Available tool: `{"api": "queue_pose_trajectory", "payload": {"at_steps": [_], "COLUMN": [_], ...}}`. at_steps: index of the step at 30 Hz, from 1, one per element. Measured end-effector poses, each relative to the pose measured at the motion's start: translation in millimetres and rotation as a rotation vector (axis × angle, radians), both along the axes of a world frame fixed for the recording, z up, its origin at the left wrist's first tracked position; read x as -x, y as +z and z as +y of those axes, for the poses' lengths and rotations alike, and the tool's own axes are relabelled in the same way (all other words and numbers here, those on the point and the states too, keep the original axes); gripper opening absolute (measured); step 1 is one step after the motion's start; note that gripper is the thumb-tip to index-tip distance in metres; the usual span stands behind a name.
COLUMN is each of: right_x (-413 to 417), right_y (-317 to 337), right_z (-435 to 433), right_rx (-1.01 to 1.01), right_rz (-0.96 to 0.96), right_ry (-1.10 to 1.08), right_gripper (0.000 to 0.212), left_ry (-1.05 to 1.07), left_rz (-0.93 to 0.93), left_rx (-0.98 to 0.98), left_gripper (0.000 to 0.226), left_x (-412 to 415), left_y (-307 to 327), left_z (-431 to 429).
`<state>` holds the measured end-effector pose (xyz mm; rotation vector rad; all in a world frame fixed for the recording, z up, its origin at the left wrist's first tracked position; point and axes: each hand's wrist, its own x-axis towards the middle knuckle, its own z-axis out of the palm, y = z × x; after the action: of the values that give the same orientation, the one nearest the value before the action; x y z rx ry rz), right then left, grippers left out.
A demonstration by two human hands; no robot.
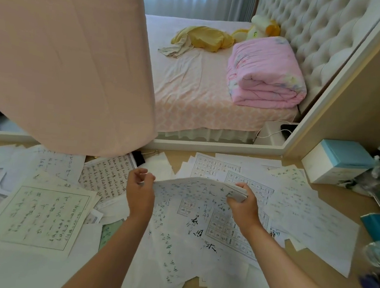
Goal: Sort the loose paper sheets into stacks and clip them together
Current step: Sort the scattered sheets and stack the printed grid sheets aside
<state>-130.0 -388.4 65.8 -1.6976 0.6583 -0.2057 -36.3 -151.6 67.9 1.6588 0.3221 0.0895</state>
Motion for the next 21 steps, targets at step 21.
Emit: {"api": "queue_pose_trajectory", "payload": {"at_steps": [21], "right_x": [-44.4], "right_y": [16.9], "right_z": [-41.0], "right_rx": [-0.045], "right_rz": [0.062], "right_ry": [0.307], "right_gripper": [0.02], "left_ry": [-0.26], "left_rz": [-0.433], "left_rx": [-1.409], "left_gripper": [0.038], "left_x": [-47.5], "left_y": [56.5], "left_z": [2.3]}}
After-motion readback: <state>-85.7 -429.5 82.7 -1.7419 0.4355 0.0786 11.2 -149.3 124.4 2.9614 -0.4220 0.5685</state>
